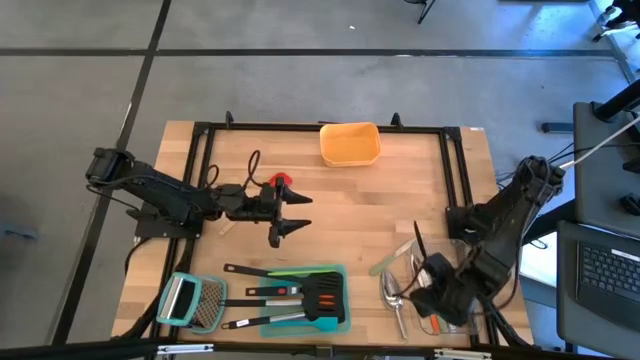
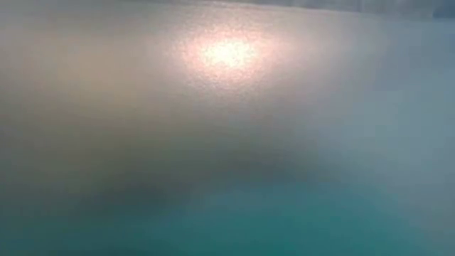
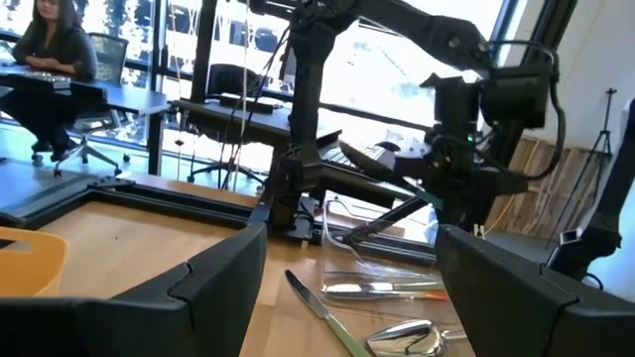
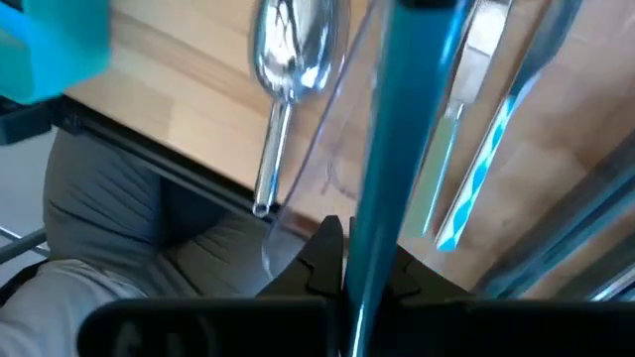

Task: Pick & Place Kitchen Items
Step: Put the blue table knife into the transparent bin

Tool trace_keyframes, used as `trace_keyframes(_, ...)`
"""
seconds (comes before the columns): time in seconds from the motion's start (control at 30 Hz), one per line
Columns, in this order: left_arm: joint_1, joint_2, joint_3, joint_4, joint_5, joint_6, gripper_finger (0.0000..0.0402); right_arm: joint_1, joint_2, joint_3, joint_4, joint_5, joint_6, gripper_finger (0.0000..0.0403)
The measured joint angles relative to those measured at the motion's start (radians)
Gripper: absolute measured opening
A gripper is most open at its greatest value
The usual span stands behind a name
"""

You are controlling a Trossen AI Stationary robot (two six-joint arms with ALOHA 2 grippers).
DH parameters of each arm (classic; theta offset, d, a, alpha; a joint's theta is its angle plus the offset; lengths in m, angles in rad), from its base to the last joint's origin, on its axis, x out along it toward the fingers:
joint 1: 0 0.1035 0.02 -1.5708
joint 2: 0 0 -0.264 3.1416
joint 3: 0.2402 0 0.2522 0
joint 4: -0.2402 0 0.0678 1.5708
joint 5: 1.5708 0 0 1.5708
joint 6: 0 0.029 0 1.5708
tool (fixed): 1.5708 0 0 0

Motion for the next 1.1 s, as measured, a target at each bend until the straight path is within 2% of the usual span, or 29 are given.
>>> trace_keyframes(0.3, -0.002, 0.0, 0.0, 0.005, 0.006, 0.002, 0.029, 0.097, 0.09, 0.0, 0.081, -0.055, 0.138, 0.0011)
trace_keyframes(0.57, -0.076, 0.0, 0.0, 0.001, 0.0, -0.025, 0.029, 0.149, 0.129, 0.0, 0.134, -0.09, 0.208, 0.0011)
trace_keyframes(0.87, -0.19, -0.002, 0.001, 0.058, -0.07, -0.027, 0.029, 0.163, 0.131, 0.0, 0.058, -0.111, 0.262, 0.0011)
trace_keyframes(1.1, -0.273, -0.002, 0.001, 0.061, -0.162, -0.025, 0.029, 0.163, 0.175, 0.0, 0.088, -0.098, 0.273, 0.0011)
